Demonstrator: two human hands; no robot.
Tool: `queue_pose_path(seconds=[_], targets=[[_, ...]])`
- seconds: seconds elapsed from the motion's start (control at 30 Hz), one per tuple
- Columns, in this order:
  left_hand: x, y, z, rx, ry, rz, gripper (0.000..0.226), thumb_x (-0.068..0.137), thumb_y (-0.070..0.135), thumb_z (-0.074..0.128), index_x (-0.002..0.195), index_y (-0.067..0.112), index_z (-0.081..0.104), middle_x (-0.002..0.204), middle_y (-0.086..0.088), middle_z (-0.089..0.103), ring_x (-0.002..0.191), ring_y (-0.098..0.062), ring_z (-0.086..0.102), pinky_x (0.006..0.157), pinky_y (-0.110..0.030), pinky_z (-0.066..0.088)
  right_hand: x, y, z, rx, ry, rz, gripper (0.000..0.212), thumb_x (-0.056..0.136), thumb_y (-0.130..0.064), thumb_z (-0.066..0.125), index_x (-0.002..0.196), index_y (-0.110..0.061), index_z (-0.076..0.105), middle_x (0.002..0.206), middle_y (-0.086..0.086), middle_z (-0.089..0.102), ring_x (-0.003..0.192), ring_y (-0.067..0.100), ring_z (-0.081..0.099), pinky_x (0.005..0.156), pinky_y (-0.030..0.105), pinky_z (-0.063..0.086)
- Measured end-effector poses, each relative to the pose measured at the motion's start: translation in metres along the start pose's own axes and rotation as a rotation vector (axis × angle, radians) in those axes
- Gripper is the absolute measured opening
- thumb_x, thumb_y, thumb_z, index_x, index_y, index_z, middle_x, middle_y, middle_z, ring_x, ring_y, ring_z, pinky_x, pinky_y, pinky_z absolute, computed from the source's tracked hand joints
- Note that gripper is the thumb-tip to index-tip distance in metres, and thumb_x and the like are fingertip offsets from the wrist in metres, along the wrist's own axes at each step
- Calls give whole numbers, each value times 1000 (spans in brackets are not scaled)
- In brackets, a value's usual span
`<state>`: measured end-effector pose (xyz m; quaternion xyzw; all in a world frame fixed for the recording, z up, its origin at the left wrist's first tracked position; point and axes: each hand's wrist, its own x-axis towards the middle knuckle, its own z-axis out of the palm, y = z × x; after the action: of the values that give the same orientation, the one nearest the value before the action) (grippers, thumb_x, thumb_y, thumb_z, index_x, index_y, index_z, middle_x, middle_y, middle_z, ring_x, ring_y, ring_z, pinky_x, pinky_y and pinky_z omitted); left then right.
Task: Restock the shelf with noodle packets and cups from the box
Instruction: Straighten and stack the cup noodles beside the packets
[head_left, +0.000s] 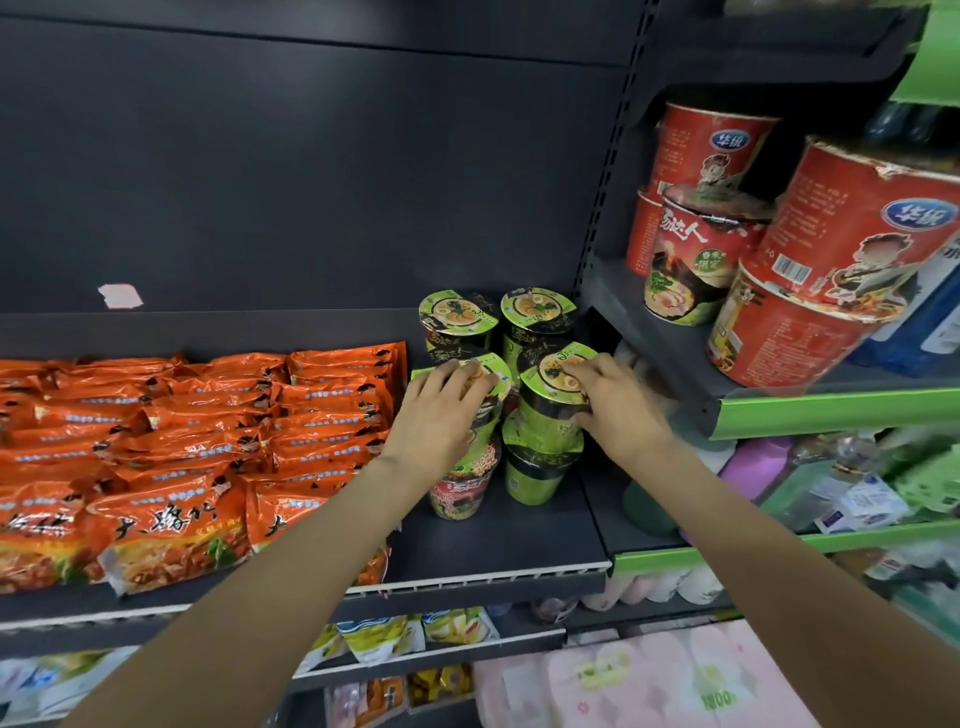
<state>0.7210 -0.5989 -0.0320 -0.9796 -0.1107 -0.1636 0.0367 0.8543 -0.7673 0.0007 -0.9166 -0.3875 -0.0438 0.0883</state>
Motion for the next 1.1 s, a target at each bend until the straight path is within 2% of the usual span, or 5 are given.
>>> queue_pose_path(seconds=[0.17,0.37,0.6,0.93,1.1], targets=[[-1,-1,-4,-44,-45,-2,73,85,19,63,146,25,23,154,-1,23,142,-25,17,112,-38,19,-1,-1,-1,-130,59,7,62,82,-38,67,137,-21,43,126,5,45,121,26,36,101,41,36],[-1,-2,-10,-91,-87,29,70,86,26,59,146,28,23,155,0,20,143,-23,15,113,-38,18,-3,5,-9,-43,28,-48,56,85,-7,62,137,-20,47,137,2,49,123,26,47,100,42,41],[3,-11,-23,-223,-166,50,67,87,23,63,145,26,29,144,-3,32,133,-25,33,109,-36,31,-2,-4,-7,-116,78,-25,47,87,-28,64,131,-18,51,123,5,54,117,25,44,95,37,39],[-17,1,-8,-201,174,177,46,72,10,70,116,10,60,122,-7,58,114,-24,51,91,-35,48,-38,-10,19,114,370,-83,41,76,-12,75,115,-13,63,111,8,56,100,29,53,78,39,50],[-22,18,6,-184,274,373,19,79,19,59,94,13,68,104,-2,64,105,-17,45,81,-33,52,-58,-2,49,209,185,-20,31,82,-13,69,112,-9,65,101,9,56,96,31,56,78,42,50]])
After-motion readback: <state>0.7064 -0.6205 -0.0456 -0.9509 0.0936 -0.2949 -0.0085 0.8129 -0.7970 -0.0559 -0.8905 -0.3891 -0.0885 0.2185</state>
